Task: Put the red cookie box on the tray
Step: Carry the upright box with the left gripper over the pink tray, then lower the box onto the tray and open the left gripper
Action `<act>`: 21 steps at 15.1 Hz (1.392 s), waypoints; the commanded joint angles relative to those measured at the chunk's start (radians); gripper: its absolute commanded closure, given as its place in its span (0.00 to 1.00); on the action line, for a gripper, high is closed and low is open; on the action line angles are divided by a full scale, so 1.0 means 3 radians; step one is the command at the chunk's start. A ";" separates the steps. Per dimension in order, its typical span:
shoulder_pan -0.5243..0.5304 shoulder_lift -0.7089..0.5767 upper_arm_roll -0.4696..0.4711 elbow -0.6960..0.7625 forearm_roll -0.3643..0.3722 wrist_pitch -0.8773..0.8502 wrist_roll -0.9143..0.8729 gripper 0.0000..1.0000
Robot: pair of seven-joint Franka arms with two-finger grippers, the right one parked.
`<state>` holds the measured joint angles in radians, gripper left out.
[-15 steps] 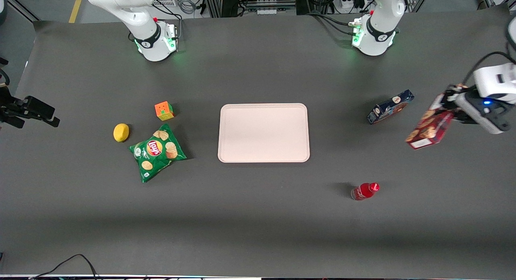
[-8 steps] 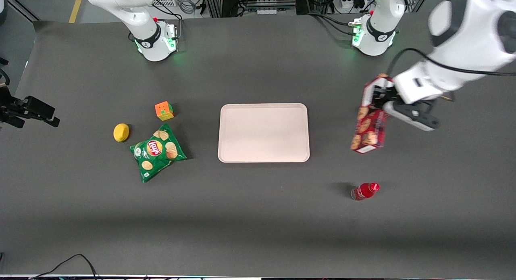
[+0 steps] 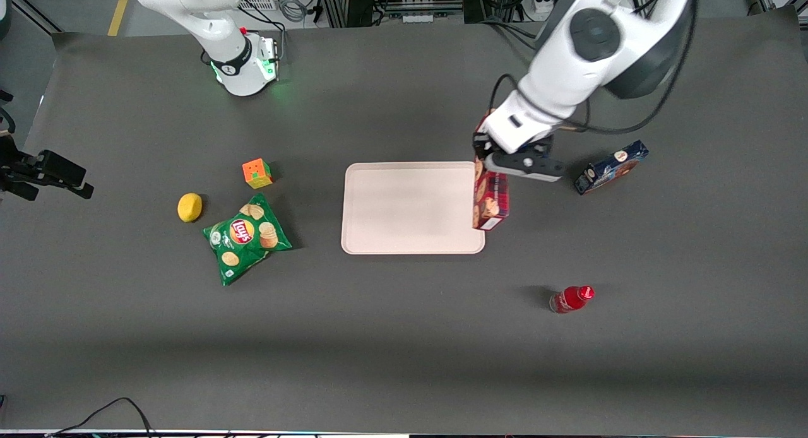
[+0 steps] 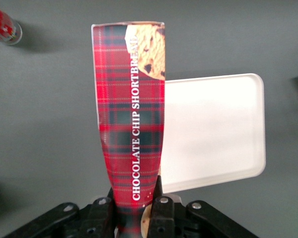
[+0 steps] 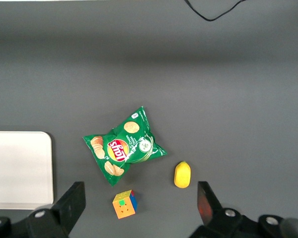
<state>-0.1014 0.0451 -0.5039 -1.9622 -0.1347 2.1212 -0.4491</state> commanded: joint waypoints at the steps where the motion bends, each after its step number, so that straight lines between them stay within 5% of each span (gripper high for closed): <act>1: -0.0311 0.0472 0.0023 0.0052 0.0636 0.0317 -0.0756 1.00; 5: -0.0455 0.0917 0.0028 0.0032 0.1159 0.0634 -0.1090 0.99; 21: -0.0521 0.1307 0.0156 -0.0311 0.1175 0.1126 -0.1290 0.92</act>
<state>-0.2328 0.4280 -0.4704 -2.0593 0.2003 2.4428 -0.7942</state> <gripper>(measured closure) 0.736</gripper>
